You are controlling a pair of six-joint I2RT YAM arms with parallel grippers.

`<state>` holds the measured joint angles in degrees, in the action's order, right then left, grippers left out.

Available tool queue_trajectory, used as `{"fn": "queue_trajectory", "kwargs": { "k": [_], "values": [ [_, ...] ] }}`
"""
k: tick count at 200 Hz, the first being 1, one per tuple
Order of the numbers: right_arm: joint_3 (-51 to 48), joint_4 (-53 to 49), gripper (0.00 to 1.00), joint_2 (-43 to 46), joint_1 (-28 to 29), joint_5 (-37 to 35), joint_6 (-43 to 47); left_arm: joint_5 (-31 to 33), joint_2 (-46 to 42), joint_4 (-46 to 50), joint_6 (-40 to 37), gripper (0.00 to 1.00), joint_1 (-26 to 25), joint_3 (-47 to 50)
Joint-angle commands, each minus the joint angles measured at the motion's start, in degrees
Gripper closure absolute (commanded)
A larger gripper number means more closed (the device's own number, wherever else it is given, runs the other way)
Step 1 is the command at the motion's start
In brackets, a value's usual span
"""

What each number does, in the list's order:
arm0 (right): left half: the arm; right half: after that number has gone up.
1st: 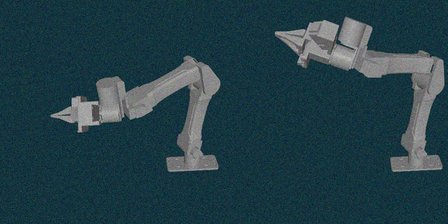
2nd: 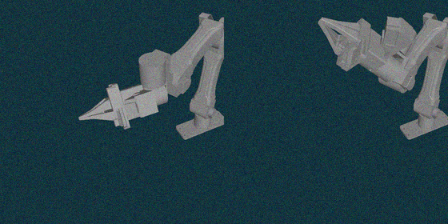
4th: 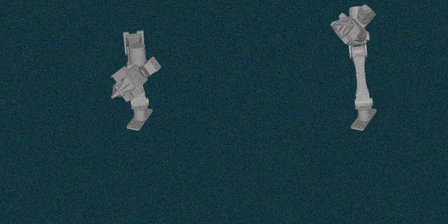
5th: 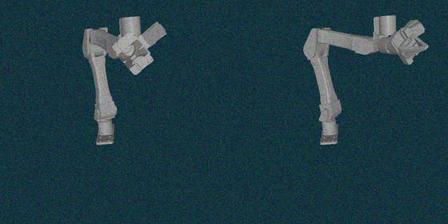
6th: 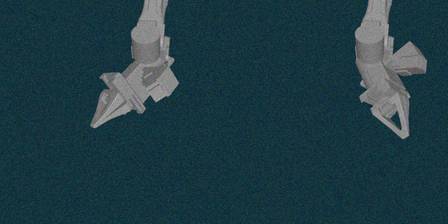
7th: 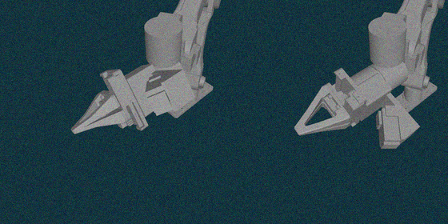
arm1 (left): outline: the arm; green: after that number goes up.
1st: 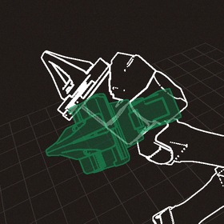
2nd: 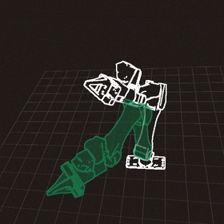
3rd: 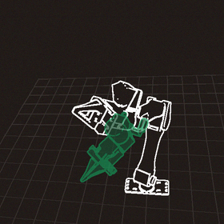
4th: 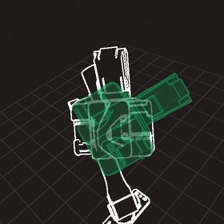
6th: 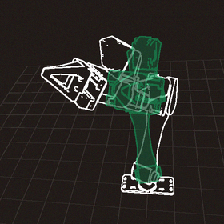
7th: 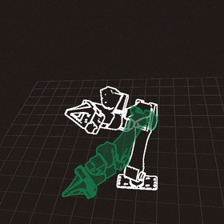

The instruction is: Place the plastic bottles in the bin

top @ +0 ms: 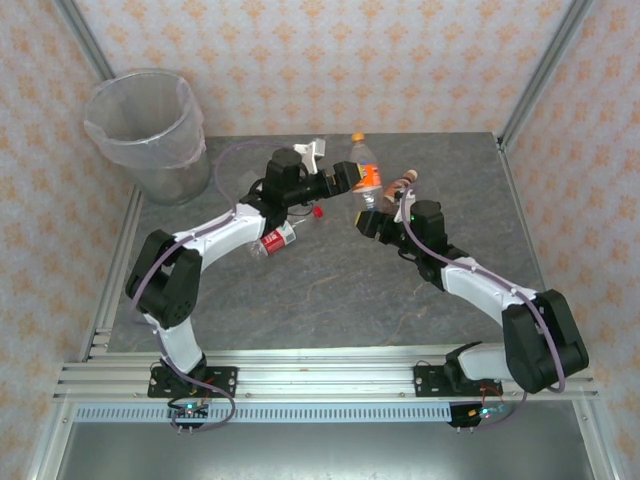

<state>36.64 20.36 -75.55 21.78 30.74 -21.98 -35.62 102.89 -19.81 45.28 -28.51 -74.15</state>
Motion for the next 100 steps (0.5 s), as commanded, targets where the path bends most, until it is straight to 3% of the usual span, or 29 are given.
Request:
{"fn": "queue_trajectory", "kwargs": {
  "k": [1, 54, 100],
  "values": [
    [2.89, 4.30, 1.00, -0.38, 1.11, 1.87, 0.12, -2.12, 1.47, -4.09, 1.76, 0.00, -0.59, -3.78],
    [3.46, 4.33, 1.00, 0.10, 1.33, 4.90, 0.71, -1.34, 2.51, 1.53, -3.70, 0.00, -2.13, -6.58],
    [3.49, 4.51, 1.00, 0.89, 1.94, 6.69, 1.54, -0.75, 3.26, 1.51, -3.40, 0.14, -2.14, -7.30]
  ]
}}
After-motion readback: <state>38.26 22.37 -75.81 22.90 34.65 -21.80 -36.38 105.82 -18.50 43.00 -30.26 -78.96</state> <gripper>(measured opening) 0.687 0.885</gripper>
